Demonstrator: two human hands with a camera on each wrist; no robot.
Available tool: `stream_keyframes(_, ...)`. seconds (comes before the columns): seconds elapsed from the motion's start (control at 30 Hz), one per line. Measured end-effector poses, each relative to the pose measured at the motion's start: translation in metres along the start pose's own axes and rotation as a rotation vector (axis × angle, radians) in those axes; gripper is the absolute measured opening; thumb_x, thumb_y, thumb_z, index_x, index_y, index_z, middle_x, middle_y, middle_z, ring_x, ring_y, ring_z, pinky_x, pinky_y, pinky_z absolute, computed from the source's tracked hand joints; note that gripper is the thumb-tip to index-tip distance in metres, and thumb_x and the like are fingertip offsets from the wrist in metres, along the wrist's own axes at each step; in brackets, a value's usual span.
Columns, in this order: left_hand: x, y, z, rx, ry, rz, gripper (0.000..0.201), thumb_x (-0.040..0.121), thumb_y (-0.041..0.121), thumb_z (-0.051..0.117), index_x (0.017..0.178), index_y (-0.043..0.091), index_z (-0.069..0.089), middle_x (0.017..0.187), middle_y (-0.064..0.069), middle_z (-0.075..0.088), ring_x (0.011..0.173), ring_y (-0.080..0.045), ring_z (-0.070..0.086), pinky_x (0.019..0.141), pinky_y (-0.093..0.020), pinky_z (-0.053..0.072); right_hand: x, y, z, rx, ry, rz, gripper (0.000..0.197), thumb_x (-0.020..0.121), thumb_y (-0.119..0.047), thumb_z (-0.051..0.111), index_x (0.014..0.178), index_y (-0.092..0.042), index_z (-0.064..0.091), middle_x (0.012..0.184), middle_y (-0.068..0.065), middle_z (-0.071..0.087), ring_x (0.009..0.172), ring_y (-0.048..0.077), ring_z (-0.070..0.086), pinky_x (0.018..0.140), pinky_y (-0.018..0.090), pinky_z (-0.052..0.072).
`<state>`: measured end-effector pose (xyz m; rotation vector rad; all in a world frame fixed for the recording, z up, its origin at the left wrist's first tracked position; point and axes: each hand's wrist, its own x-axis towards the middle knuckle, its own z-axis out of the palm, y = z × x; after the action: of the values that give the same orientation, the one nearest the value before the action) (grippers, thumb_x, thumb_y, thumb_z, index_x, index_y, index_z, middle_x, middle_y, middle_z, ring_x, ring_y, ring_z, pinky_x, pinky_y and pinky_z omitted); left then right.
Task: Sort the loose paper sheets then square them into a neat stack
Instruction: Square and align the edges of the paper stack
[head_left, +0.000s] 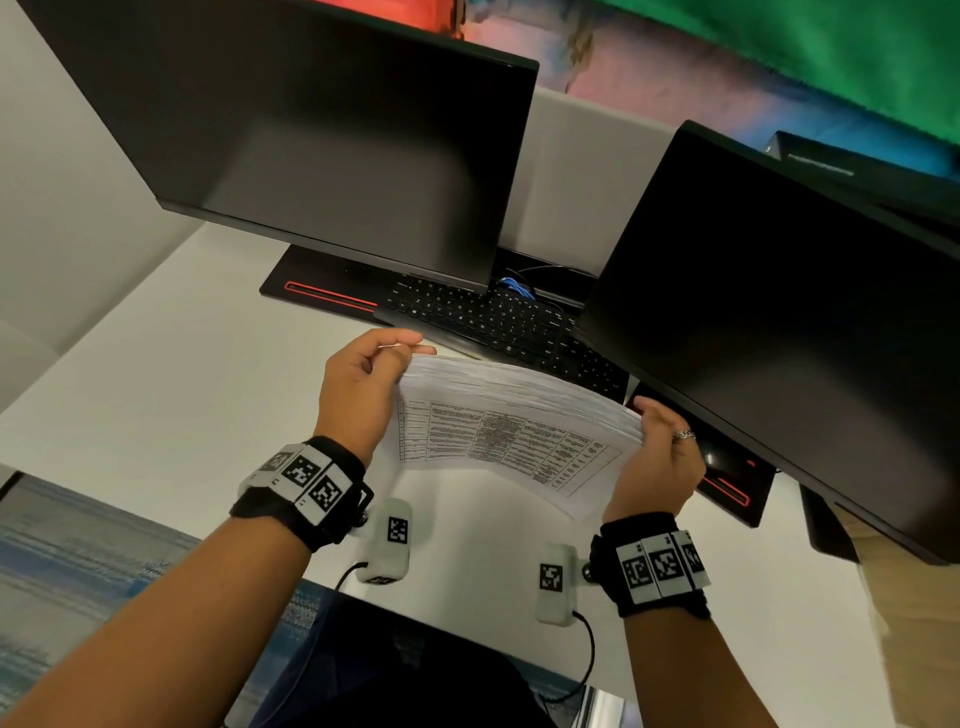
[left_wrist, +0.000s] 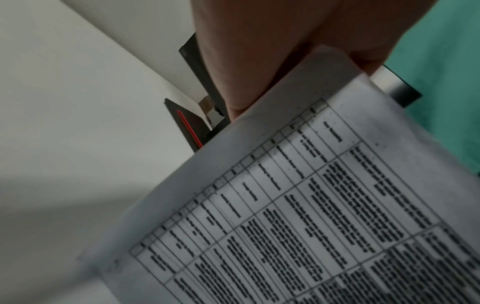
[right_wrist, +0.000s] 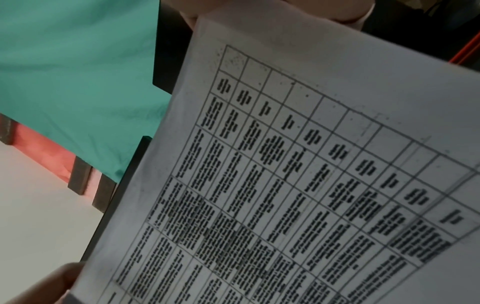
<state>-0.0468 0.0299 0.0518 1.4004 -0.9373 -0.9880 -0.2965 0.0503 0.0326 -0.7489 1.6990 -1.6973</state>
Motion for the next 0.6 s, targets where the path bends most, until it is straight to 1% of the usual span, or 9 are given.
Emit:
stream_keyframes(0.07,-0.001,-0.004,0.000,0.040,-0.007,0.019,0.018,0.095,0.016,0.058,0.107,0.018,0.071,0.098,-0.005,0.077,0.098,-0.021,0.071,0.089,-0.034,0.054,-0.001,-0.002,0.001,0.015,-0.040,0.022,0.012,0.092,-0.022,0.062,0.095,-0.014,0.069,0.070,-0.015,0.061,0.064,0.007,0.058,0.060,0.030,0.050)
stream_keyframes(0.13,-0.004,-0.006,-0.002,0.045,-0.019,0.062,0.025,0.091,0.026,0.060,0.116,0.019,0.063,0.100,-0.008,0.075,0.094,-0.017,0.070,0.085,-0.031,0.053,-0.003,-0.003,-0.001,0.036,-0.100,0.053,0.020,0.089,-0.015,0.068,0.108,-0.015,0.064,0.089,-0.009,0.065,0.075,0.008,0.067,0.064,0.030,0.058)
stream_keyframes(0.23,-0.011,-0.014,-0.015,0.037,-0.187,0.112,0.065,0.074,0.037,0.065,0.133,0.020,0.042,0.106,-0.005,0.067,0.089,-0.001,0.067,0.077,-0.015,0.051,0.000,0.001,-0.010,0.101,-0.198,0.078,0.055,0.079,0.004,0.074,0.127,-0.014,0.053,0.104,-0.001,0.065,0.088,0.015,0.073,0.070,0.029,0.062)
stream_keyframes(0.3,-0.013,-0.022,-0.023,0.068,-0.313,0.063,0.085,0.065,0.031,0.080,0.137,0.027,0.034,0.109,-0.001,0.061,0.091,-0.001,0.067,0.078,-0.018,0.055,0.003,0.004,-0.016,0.068,-0.269,0.100,0.063,0.073,0.005,0.079,0.127,-0.014,0.052,0.104,-0.002,0.066,0.089,0.010,0.073,0.068,0.026,0.061)
stream_keyframes(0.33,-0.012,-0.025,-0.025,0.093,-0.350,0.027,0.089,0.064,0.026,0.089,0.135,0.029,0.035,0.111,0.001,0.060,0.094,-0.003,0.068,0.080,-0.021,0.057,0.005,0.006,-0.018,0.040,-0.310,0.118,0.059,0.072,0.004,0.081,0.123,-0.014,0.056,0.104,-0.001,0.067,0.089,0.009,0.073,0.067,0.025,0.060)
stream_keyframes(0.4,-0.007,-0.030,-0.024,0.162,-0.347,-0.001,0.070,0.069,0.017,0.089,0.124,0.025,0.047,0.107,0.008,0.064,0.093,0.001,0.067,0.079,-0.021,0.057,0.007,0.009,-0.018,-0.008,-0.359,0.156,0.041,0.071,-0.002,0.083,0.105,-0.017,0.065,0.099,0.002,0.072,0.089,0.014,0.074,0.067,0.025,0.059)
stream_keyframes(0.5,0.000,-0.030,-0.019,0.211,-0.286,0.036,0.029,0.075,0.014,0.084,0.095,0.021,0.064,0.087,0.011,0.072,0.079,-0.001,0.067,0.073,-0.024,0.052,0.010,0.009,-0.016,-0.011,-0.376,0.133,0.026,0.074,-0.001,0.082,0.084,-0.018,0.066,0.085,-0.003,0.075,0.084,0.019,0.074,0.068,0.026,0.059)
stream_keyframes(0.53,0.000,-0.029,-0.019,0.181,-0.281,0.037,0.024,0.074,0.016,0.084,0.090,0.019,0.066,0.083,0.010,0.072,0.077,-0.004,0.067,0.071,-0.025,0.052,0.010,0.008,-0.016,0.000,-0.384,0.100,0.025,0.074,0.002,0.081,0.082,-0.015,0.065,0.081,-0.004,0.074,0.084,0.019,0.074,0.069,0.025,0.058)
stream_keyframes(0.6,0.000,-0.028,-0.023,0.109,-0.291,0.047,0.029,0.069,0.019,0.085,0.089,0.016,0.065,0.083,0.006,0.071,0.077,-0.007,0.067,0.068,-0.022,0.053,0.011,0.004,-0.020,0.047,-0.406,0.067,0.027,0.072,0.007,0.079,0.085,-0.012,0.064,0.084,-0.001,0.073,0.085,0.019,0.073,0.070,0.025,0.059)
